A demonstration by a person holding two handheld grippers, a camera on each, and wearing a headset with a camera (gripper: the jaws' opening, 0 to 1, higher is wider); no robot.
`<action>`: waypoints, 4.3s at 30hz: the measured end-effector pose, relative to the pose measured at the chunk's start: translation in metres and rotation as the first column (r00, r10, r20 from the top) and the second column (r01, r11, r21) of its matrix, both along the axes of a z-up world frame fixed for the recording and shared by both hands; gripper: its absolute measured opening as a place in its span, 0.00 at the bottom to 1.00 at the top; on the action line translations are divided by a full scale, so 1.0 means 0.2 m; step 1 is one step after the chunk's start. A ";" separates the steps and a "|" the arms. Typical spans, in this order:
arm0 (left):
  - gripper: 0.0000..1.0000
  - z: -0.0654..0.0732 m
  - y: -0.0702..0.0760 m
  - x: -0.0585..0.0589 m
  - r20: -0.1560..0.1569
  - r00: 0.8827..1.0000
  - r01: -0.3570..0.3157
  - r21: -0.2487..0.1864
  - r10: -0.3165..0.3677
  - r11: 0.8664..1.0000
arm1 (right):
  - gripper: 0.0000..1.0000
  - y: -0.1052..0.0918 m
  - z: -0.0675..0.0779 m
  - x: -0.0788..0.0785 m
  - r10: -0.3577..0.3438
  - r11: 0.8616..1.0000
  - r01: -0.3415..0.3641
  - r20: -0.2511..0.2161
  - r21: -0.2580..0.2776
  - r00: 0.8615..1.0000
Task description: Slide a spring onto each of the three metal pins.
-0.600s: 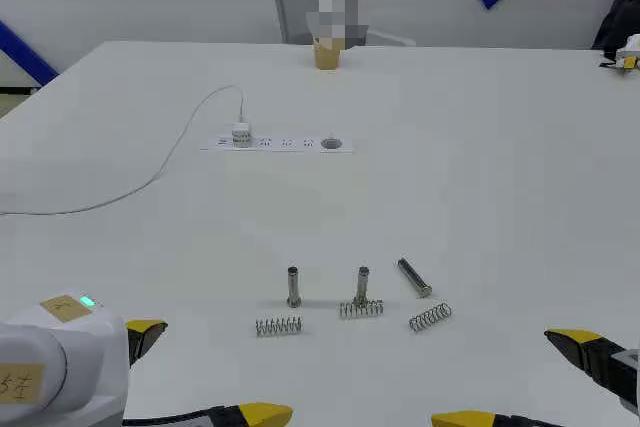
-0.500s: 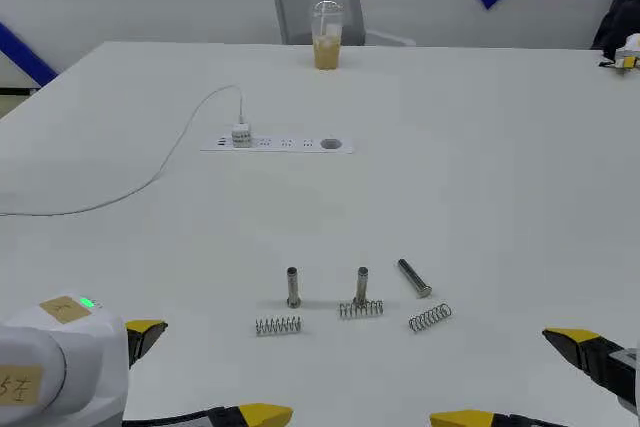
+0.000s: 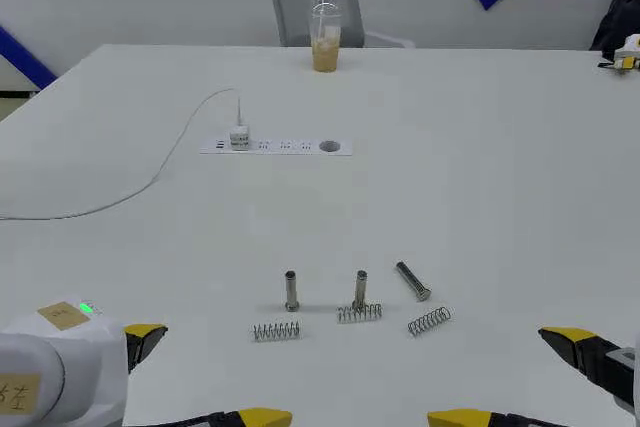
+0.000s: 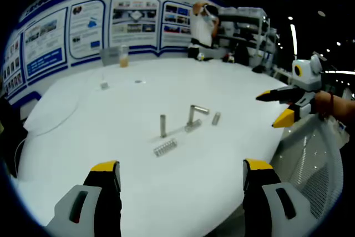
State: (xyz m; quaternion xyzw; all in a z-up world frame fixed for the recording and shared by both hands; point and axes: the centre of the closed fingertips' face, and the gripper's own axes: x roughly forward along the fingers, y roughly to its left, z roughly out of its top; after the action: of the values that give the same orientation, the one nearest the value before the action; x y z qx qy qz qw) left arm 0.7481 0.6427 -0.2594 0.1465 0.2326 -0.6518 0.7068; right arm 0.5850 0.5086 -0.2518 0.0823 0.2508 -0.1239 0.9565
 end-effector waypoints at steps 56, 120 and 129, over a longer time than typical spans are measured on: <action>0.89 -0.01 -0.08 0.01 -0.011 1.000 -0.009 -0.024 0.008 1.000 | 0.61 -0.35 -0.06 0.26 -0.055 0.998 0.053 -0.039 -0.042 0.998; 0.81 -0.09 -0.14 0.02 0.009 1.000 0.019 -0.019 -0.019 1.000 | 0.16 -0.62 -0.41 0.72 -0.056 0.998 0.049 -0.151 -0.049 0.987; 0.81 -0.09 -0.14 0.01 0.002 1.000 0.020 -0.011 -0.020 1.000 | 0.13 -0.63 -0.45 0.72 -0.065 0.997 0.058 -0.173 -0.045 0.983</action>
State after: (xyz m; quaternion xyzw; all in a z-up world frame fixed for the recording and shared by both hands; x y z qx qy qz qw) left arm 0.7511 0.6144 -0.2780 0.1455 0.2268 -0.6601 0.7012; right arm 0.7288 0.3832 -0.3415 0.0598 0.3284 -0.1653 0.9280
